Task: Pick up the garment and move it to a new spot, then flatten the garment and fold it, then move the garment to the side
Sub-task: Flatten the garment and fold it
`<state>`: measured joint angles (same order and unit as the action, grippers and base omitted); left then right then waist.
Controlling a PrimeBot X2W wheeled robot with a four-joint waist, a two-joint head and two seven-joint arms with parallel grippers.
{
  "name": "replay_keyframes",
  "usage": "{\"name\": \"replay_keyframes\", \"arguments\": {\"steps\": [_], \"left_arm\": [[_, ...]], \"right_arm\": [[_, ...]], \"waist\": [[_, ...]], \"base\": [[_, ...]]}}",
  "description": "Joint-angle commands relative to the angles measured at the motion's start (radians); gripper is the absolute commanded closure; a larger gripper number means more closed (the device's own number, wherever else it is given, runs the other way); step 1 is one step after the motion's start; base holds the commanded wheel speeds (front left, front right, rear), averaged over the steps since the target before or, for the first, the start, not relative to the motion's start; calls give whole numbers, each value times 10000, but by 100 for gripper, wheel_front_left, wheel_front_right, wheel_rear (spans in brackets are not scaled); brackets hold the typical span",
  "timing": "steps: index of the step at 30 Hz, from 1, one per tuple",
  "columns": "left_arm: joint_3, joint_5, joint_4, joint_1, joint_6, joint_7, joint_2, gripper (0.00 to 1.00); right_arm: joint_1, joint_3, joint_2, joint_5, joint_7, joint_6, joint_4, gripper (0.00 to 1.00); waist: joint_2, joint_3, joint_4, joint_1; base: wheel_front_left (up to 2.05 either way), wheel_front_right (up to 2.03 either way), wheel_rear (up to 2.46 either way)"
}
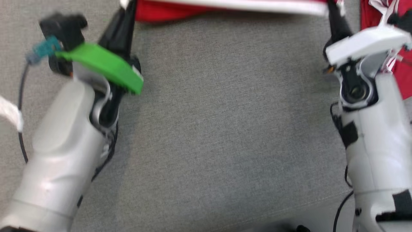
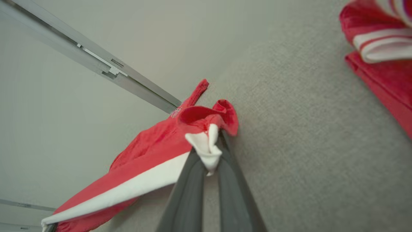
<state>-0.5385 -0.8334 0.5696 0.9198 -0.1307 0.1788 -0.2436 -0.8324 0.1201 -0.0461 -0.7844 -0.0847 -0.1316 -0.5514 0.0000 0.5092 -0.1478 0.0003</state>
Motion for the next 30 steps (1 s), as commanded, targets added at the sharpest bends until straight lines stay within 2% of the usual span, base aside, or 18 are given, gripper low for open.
{"name": "replay_keyframes", "arguments": {"steps": [1, 5, 8, 10, 15, 19, 23, 27, 30], "left_arm": [[-295, -11, -101, -744, 21, 317, -430, 100], [-966, -309, -572, -2832, 24, 759, -707, 100], [-1034, -529, -1013, -4470, 24, 826, -661, 100], [-948, -263, -1448, -5542, 24, 827, -646, 100], [-455, 291, -2797, -8375, 356, 844, -456, 100], [-406, 425, -3852, -10015, 710, 875, -591, 100], [-494, 231, -4740, -10846, 981, 728, -686, 100], [-604, -70, -5366, -10918, 944, 348, -627, 100], [-747, -337, -5693, -10427, 764, -7, -348, 100]], "right_arm": [[813, -72, -87, -136, 121, 20, 243, 100], [3109, -205, -205, -522, 170, 21, 1140, 100], [4699, -223, -289, -789, 21, 21, 1904, 100], [5851, -148, -341, -887, -65, 21, 2436, 100], [8714, 277, -488, -898, -430, 29, 3937, 100], [10477, 817, -439, -930, -944, 32, 5076, 100], [11430, 1311, -326, -853, -1357, 32, 5920, 100], [11389, 1667, -225, -693, -1736, 30, 6447, 100], [10847, 1779, -169, -401, -2093, 24, 6627, 100]], "waist": [[0, -372, 26, -3], [0, -1040, 232, -3], [0, -1648, 395, -3], [0, -2123, 513, -3], [0, -3244, 810, -3], [0, -3727, 1084, -3], [0, -3910, 1368, -3], [0, -3909, 1526, -3], [0, -3764, 1645, -3]], "base": [[0, 0, 0], [0, 0, 0], [0, 0, 0], [0, 0, 0], [0, 0, 0], [0, 0, 0], [0, 0, 0], [0, 0, 0], [0, 0, 0]]}}
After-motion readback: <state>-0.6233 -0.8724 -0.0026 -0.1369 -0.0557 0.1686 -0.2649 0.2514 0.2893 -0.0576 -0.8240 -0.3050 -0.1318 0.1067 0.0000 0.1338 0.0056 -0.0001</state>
